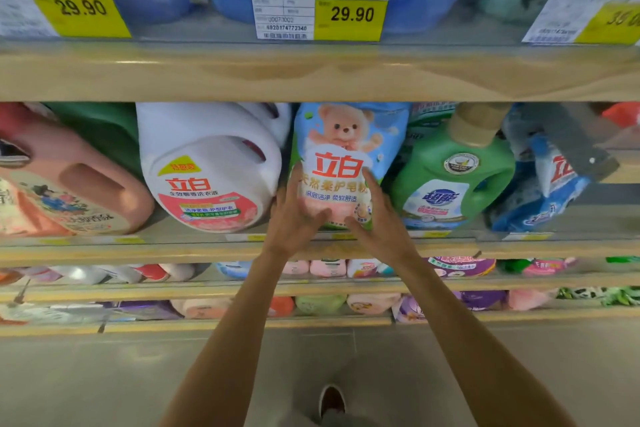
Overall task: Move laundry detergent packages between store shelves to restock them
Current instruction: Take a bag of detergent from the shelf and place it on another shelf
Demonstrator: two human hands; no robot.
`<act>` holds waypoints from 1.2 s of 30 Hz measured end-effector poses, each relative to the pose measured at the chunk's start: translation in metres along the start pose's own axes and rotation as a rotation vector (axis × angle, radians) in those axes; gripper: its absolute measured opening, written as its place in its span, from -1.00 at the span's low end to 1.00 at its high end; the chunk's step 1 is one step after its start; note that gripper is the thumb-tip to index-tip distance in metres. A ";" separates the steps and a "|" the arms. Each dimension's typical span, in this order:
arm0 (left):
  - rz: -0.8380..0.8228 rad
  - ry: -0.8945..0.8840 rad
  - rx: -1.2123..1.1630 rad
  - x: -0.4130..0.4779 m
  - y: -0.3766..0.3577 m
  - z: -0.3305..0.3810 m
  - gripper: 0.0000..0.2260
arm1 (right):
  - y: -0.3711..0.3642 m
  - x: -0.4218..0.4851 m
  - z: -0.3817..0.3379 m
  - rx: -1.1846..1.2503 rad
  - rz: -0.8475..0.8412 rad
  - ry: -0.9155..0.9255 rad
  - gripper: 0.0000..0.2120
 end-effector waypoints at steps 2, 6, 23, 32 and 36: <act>-0.018 -0.002 0.019 0.005 0.000 -0.006 0.02 | -0.002 0.006 0.004 0.045 -0.034 0.008 -0.15; -0.092 -0.036 0.070 0.010 -0.002 -0.018 0.08 | -0.006 0.013 0.015 0.140 -0.073 -0.012 -0.14; -0.050 -0.042 -0.363 -0.002 0.005 -0.012 0.07 | 0.003 0.011 0.002 0.215 -0.009 0.094 -0.22; 0.086 -0.010 -0.630 -0.034 0.038 0.020 -0.19 | 0.027 -0.026 -0.015 0.293 -0.147 0.129 -0.36; 0.018 0.059 -0.752 -0.047 0.039 0.026 -0.18 | 0.028 -0.044 -0.020 0.296 -0.162 0.107 -0.39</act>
Point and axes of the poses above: each hand's wrist, its own x-axis towards the middle knuckle, its own y-axis out of the back of the hand, z = x × y, the point moved 6 cm from there along x, towards the middle knuckle, and after that the axes turned 13 degrees about -y, right-handed, at the moved point
